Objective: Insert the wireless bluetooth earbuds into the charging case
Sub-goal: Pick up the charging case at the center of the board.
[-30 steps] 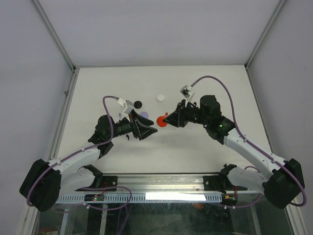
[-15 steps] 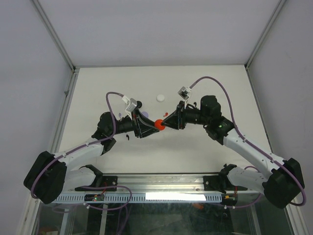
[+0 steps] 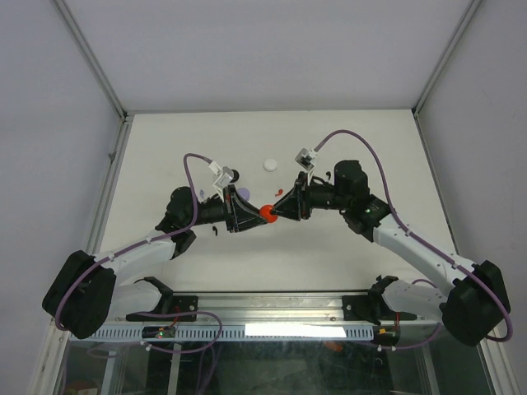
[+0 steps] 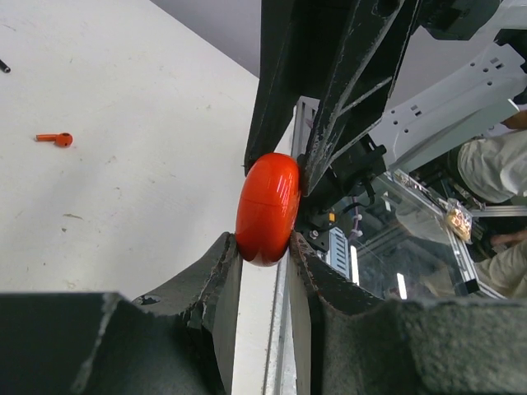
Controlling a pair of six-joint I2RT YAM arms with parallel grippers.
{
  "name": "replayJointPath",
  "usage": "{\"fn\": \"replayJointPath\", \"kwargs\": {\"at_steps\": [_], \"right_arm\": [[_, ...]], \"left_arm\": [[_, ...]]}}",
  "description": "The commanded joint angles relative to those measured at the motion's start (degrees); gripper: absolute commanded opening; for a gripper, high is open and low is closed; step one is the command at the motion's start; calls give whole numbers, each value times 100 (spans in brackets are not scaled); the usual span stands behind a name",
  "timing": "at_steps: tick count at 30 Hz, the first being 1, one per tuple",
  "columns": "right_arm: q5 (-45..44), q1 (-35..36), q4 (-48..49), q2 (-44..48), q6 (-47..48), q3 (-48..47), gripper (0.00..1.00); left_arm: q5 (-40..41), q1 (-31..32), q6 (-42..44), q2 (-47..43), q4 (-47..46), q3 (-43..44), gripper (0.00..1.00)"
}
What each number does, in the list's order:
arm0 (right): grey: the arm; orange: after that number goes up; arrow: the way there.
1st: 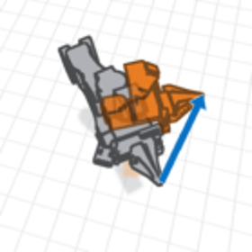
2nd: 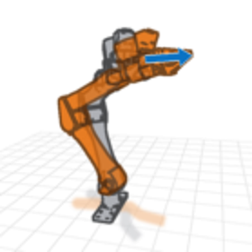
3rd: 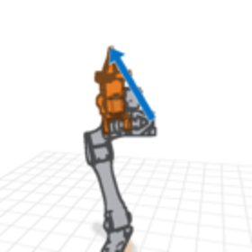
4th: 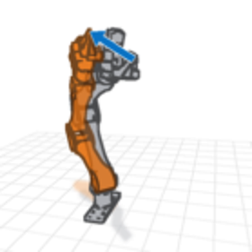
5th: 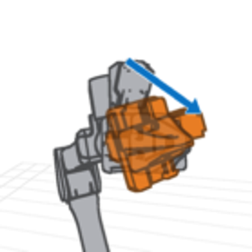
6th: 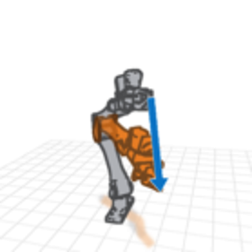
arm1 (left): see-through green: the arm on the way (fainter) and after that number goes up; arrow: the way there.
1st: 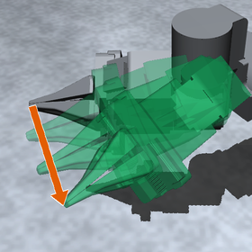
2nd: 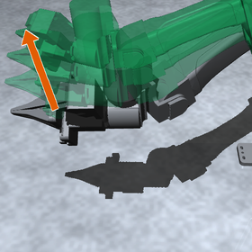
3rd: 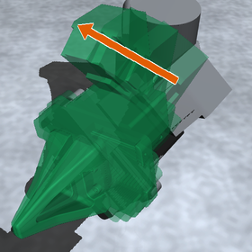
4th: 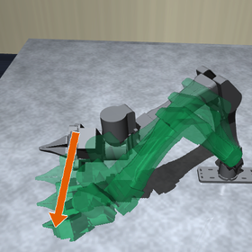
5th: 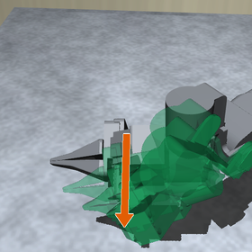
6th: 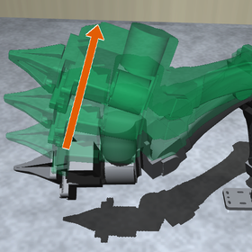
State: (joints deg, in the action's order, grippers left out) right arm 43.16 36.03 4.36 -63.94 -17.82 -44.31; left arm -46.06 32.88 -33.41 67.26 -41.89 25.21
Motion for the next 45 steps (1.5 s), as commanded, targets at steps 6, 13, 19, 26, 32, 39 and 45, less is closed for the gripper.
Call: {"fn": "replayJointPath", "kwargs": {"at_steps": [6, 13, 19, 26, 32, 39, 45], "right_arm": [[92, 153, 148, -28, 321, -175, 42], [-79, 154, 61, 38, 438, -84, 41], [93, 147, -68, 195, 642, -104, 28], [481, 151, -1153, 41, 1345, -646, 14], [681, 168, -2119, -202, 1962, -1119, 12], [678, 326, -2568, -529, 2283, -1485, 11], [645, 403, -2616, -696, 2336, -1647, 11]], "left_arm": [[-175, 42, 129, -170, -361, 250, 0], [-98, 40, 89, -226, -499, 100, 0], [-51, 43, 93, -290, -563, 8, 0], [-163, 42, 399, -276, -130, 112, 25], [-392, 43, 537, -260, 120, 295, 44], [-641, 51, 520, -122, 120, 423, 46], [-732, 90, 616, -82, 242, 460, 41]]}}
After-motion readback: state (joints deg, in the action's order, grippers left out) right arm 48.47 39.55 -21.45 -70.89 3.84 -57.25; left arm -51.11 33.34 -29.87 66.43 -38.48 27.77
